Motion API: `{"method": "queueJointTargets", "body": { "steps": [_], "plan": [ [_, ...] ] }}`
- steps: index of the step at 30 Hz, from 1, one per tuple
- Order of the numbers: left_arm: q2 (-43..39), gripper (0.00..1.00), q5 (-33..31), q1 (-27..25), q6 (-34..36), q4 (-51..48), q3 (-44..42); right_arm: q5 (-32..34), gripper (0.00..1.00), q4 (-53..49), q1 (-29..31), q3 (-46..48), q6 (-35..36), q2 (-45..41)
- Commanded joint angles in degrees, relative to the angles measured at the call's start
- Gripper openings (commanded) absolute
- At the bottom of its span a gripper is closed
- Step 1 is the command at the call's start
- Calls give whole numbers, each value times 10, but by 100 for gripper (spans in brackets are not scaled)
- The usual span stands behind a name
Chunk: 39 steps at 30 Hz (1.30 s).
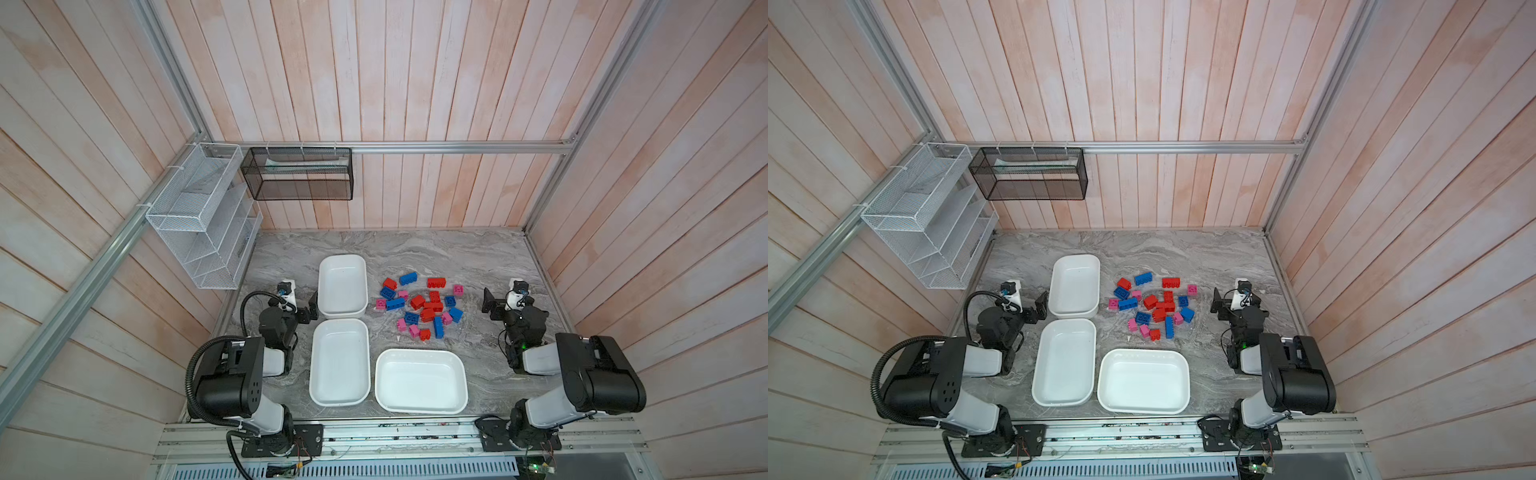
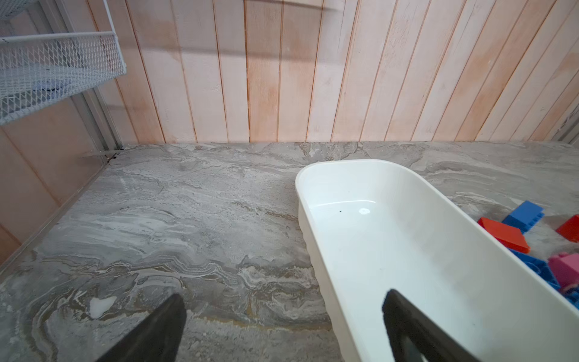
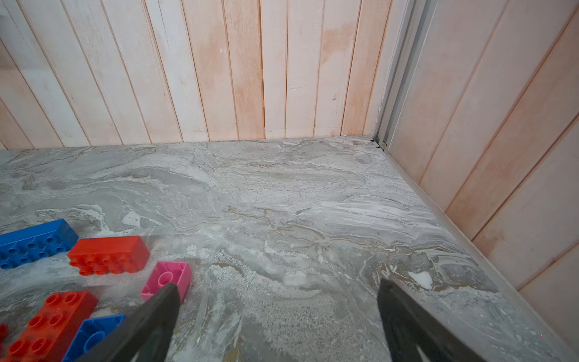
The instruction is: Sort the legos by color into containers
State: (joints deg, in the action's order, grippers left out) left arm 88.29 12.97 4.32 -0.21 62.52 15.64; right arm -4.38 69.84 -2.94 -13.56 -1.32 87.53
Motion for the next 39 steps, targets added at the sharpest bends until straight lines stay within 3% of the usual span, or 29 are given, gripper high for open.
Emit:
{"method": "queueJointTargets", "body": {
  "steps": [1,27,31,39],
  "plan": [
    [2,100,-10,-2,0,7,11,6,98,1,-2,-1,3,-3],
    [-6,100,-16,-2,-3,11,8,4,98,6,-2,1,4,-3],
    [-81,100,-26,-2,-7,-77,20,0,98,10,-2,15,0,-38],
    [-232,100,-76,-2,-55,-314,85,-41,98,-172,-2,-18,-1,-225]
  ]
}}
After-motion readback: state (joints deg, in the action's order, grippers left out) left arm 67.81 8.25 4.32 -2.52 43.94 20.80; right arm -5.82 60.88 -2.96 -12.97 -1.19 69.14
